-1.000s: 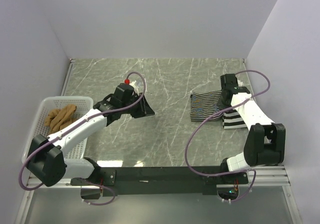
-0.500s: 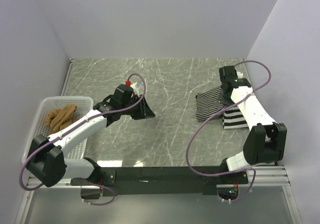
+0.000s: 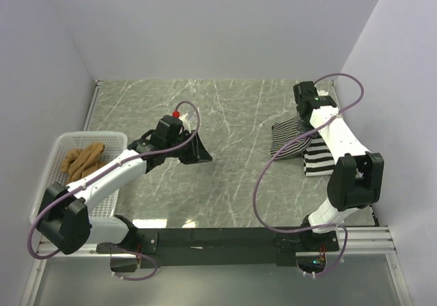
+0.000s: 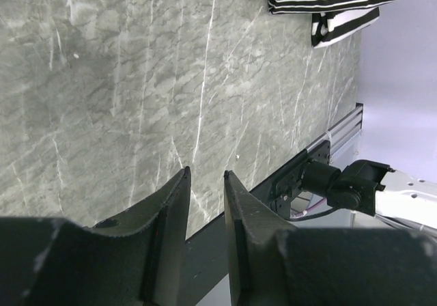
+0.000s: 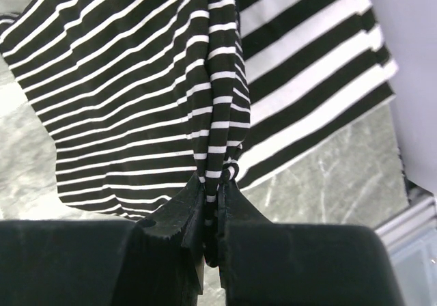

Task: Fold and stack the tank tops
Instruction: Neatly place the folded tank top to the corner

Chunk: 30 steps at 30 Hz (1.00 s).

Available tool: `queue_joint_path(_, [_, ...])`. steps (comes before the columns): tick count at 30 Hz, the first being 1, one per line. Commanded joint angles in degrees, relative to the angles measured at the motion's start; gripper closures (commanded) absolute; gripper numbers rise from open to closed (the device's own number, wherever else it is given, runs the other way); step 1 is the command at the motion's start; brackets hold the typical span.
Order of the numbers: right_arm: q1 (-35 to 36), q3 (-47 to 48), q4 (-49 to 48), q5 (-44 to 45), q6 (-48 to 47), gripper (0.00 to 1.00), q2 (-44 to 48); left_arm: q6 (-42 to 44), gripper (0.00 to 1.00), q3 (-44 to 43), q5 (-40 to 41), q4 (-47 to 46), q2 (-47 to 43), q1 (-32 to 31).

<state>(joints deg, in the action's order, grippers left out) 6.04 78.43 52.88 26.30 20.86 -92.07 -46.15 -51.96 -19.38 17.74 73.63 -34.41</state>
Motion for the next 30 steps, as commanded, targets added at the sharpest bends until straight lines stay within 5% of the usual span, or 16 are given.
queue_joint_path(1, [-1.73, 2.25, 2.22, 5.15, -0.38, 1.0, 2.15, 1.06, 0.68, 0.55, -1.89, -2.44, 0.29, 0.22])
queue_joint_path(26, [-12.28, -0.12, -0.15, 1.2, 0.76, 1.0, 6.47, 0.71, 0.69, 1.52, -2.95, -3.94, 1.79, 0.14])
queue_joint_path(30, [-14.74, -4.84, -2.95, 2.44, 3.22, 0.86, 6.03, 0.62, 0.69, 1.87, -3.39, -4.38, 2.14, 0.14])
